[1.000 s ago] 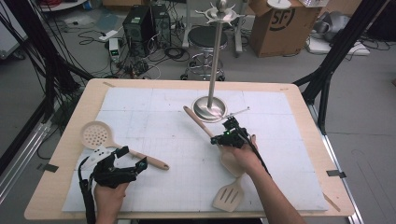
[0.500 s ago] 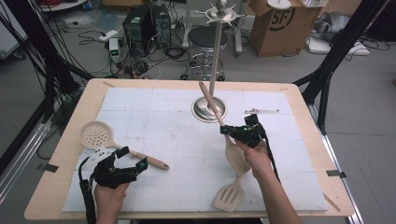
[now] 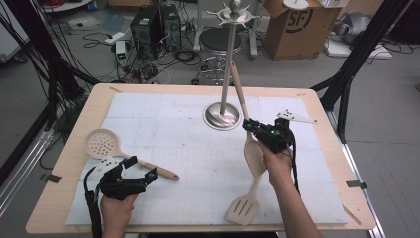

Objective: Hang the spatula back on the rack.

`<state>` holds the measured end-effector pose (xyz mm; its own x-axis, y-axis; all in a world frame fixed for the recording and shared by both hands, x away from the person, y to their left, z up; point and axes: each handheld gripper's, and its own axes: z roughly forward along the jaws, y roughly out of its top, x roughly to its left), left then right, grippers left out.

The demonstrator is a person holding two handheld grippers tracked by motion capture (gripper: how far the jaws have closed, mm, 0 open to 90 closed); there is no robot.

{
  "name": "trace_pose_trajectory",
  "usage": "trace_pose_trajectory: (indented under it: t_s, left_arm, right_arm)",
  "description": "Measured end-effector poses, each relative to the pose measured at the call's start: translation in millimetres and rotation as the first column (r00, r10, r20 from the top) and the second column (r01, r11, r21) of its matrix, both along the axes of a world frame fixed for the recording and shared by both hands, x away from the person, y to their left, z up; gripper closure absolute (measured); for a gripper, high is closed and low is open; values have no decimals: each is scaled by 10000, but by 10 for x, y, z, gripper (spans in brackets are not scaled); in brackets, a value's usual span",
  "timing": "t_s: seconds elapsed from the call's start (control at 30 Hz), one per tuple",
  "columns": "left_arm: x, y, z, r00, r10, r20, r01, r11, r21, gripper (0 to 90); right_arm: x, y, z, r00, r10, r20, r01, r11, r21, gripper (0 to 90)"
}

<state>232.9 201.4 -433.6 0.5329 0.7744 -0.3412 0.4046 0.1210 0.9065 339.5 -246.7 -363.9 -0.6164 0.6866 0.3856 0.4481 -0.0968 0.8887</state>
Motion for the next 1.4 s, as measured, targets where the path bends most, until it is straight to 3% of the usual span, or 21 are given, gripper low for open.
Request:
trace_pose_trajectory:
  t_s: [0.3,0.6,0.8,1.23,1.4]
  left_arm:
    - [0,4,-2,10000,6,-14,-6,10000,-18,31]
    - [-9,-9,-1,10000,13,-14,-13,10000,-15,30]
    - [-4,-13,-4,10000,-12,-18,12,10000,24,30]
    - [-8,-7,2,9999,117,24,-117,9998,134,30]
    - [-20,-9,10,9996,257,94,-260,9992,307,30]
  right_arm:
    - [-24,5,138,9900,-689,1233,600,9954,742,781]
    - [2,8,324,9798,-1100,1669,911,9889,1173,781]
    - [-46,23,435,9643,-1219,2349,928,9870,1313,782]
    - [-52,61,481,9598,-1001,2622,660,9885,1358,781]
    - [-28,93,492,9635,-981,2490,700,9904,1191,782]
